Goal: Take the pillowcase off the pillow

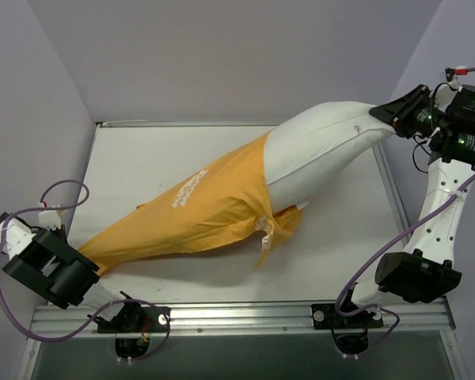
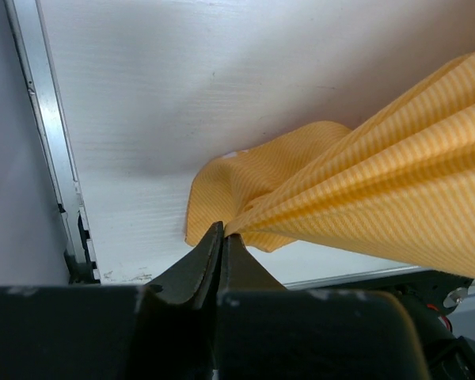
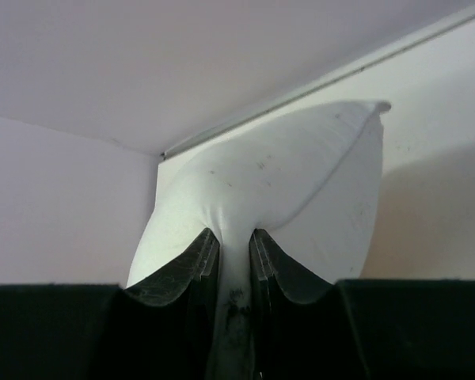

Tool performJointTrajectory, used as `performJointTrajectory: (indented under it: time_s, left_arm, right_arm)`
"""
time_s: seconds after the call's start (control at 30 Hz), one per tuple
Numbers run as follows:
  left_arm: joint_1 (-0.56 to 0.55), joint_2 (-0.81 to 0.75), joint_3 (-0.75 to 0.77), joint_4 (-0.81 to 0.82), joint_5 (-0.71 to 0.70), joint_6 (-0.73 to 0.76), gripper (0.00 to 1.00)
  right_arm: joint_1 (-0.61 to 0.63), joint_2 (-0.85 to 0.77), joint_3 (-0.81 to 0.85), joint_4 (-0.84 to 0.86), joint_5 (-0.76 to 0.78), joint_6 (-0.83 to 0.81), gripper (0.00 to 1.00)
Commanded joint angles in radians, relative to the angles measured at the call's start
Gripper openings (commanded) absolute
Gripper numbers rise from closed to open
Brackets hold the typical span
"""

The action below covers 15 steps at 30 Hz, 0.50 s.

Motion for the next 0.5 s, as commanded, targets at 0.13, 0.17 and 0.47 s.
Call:
performJointTrajectory:
  time_s: [0.13,0.17,0.47]
  left_arm:
    - [-0.128,-0.079,0.109,0.067,-0.084,0.085,0.16]
    - [-0.176,-0.097,0.098,0.043,-0.071,0.07,0.21]
    - [-0.42,-0.194,0.095,-0.225,0.119,0.234,0.94]
  right_arm:
    - [0.212,-0.147,-0.332,0.463,0.373,-0.006,0.0]
    - [0.237,-0.171,-0.379,0.477,0.398,0.003,0.0]
    - [0.303,-0.187,-0.56,0.506,0.387,-0.008,0.0]
